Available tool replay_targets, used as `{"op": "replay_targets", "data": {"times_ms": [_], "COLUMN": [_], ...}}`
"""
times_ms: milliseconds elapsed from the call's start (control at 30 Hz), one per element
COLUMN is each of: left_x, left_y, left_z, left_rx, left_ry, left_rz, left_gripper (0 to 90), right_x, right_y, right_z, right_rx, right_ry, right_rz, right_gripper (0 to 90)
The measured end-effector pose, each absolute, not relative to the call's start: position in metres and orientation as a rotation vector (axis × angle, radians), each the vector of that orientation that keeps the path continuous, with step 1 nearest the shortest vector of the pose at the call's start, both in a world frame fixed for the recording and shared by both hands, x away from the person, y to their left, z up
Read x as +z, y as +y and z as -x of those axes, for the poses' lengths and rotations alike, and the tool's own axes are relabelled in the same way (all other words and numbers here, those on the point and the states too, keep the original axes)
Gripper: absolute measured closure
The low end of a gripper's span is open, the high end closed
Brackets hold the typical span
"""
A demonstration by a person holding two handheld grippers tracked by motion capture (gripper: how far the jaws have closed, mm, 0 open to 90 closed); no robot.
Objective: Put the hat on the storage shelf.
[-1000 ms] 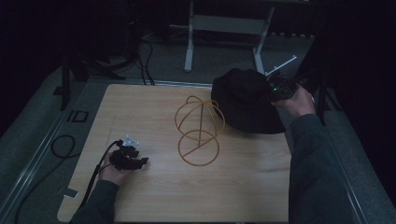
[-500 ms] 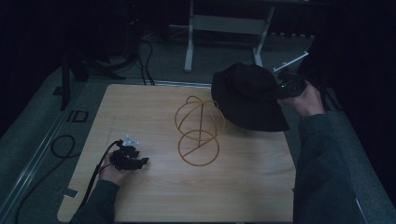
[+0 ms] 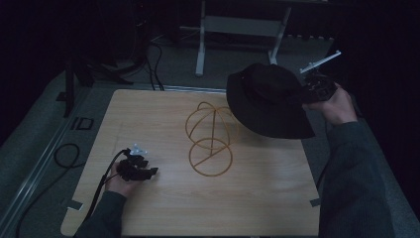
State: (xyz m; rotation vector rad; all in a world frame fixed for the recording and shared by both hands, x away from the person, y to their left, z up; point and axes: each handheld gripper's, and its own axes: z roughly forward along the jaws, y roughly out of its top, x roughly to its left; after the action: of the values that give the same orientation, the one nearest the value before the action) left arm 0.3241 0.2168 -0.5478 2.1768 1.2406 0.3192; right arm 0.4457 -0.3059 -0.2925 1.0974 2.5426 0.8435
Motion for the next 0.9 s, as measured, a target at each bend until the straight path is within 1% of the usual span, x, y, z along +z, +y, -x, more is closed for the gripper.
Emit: {"op": "replay_targets", "data": {"times_ms": [900], "left_x": [-0.548], "left_y": [0.217], "left_z": [-0.324], "left_rx": [0.315], "left_ry": [1.239], "left_rz": [-2.175], "left_gripper": [47.4], "right_x": [-0.259], "right_y": [-0.307], "right_z": [-0.425], "right_rx": [0.974], "right_ry": [2.549], "right_rz": [-0.992], "right_gripper": [88.0]}}
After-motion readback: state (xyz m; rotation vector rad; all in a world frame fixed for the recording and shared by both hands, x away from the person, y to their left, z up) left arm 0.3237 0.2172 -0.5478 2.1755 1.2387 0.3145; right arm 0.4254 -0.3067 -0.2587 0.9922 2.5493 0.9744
